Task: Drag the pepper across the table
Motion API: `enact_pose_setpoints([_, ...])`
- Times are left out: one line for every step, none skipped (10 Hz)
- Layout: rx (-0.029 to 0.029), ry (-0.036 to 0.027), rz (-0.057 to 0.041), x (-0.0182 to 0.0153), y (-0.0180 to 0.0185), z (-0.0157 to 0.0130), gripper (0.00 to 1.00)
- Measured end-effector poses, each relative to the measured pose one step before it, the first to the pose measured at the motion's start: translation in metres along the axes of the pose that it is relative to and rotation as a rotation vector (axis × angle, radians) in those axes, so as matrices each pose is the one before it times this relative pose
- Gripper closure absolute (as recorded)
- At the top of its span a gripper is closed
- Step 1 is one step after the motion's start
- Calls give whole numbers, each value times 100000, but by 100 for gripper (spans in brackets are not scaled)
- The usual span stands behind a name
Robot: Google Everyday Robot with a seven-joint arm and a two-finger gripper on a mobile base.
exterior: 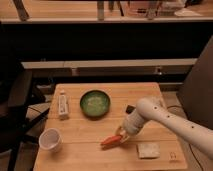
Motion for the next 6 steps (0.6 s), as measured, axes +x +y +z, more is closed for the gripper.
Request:
enact_pose_setpoints([358,-39,1495,552,119,-351,100])
enact_pose_setpoints([475,60,588,252,-92,-223,100])
enact_pose_setpoints([171,30,297,42,-118,-60,100])
enact_pose_setpoints([664,210,1077,501,100,-268,100])
enact_pose_setpoints([436,135,1277,896,243,-489,100])
enact_pose_setpoints([274,115,1422,1078,351,-595,100])
